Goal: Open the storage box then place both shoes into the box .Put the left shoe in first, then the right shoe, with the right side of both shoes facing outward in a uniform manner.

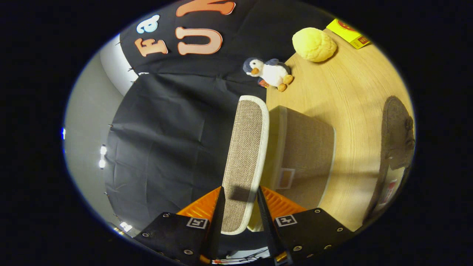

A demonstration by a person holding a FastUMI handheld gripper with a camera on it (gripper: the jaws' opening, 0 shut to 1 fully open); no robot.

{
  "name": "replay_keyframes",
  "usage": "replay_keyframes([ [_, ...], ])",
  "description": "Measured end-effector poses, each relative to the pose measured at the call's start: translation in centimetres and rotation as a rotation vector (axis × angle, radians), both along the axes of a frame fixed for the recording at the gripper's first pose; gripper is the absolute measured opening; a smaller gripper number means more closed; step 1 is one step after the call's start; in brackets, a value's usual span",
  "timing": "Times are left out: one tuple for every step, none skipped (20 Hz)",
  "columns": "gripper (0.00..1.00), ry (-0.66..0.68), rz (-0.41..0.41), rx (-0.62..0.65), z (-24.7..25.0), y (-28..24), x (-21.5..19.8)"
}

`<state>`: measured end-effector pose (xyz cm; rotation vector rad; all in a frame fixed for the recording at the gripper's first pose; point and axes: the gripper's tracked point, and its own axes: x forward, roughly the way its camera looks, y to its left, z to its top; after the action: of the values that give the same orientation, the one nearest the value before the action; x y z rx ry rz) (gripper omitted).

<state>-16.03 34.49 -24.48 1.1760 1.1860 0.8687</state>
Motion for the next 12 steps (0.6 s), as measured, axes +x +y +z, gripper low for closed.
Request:
replay_keyframes([
  [0.49,-0.016,-0.005,0.008,0.8,0.2,0.0],
  [0.43,-0.036,-0.001,0.017,1.6,0.5,0.0],
  [0.41,-0.051,0.006,0.033,2.5,1.2,-0.1],
  [0.35,-0.059,0.014,0.055,3.5,1.7,-0.2],
  [0.33,-0.067,0.024,0.073,4.4,2.4,-0.3],
  [0.31,-0.077,0.032,0.078,4.9,3.0,-0.2],
  [0.29,-0.083,0.037,0.081,5.4,3.4,-0.1],
  [0.25,-0.082,0.038,0.101,6.3,3.9,0.1],
  [0.23,-0.071,0.039,0.120,7.2,4.4,0.3],
  [0.18,-0.059,0.039,0.134,8.1,4.9,0.6],
  [0.15,-0.049,0.047,0.136,8.6,5.5,0.8],
  [0.11,-0.050,0.050,0.137,9.2,6.1,1.2],
])
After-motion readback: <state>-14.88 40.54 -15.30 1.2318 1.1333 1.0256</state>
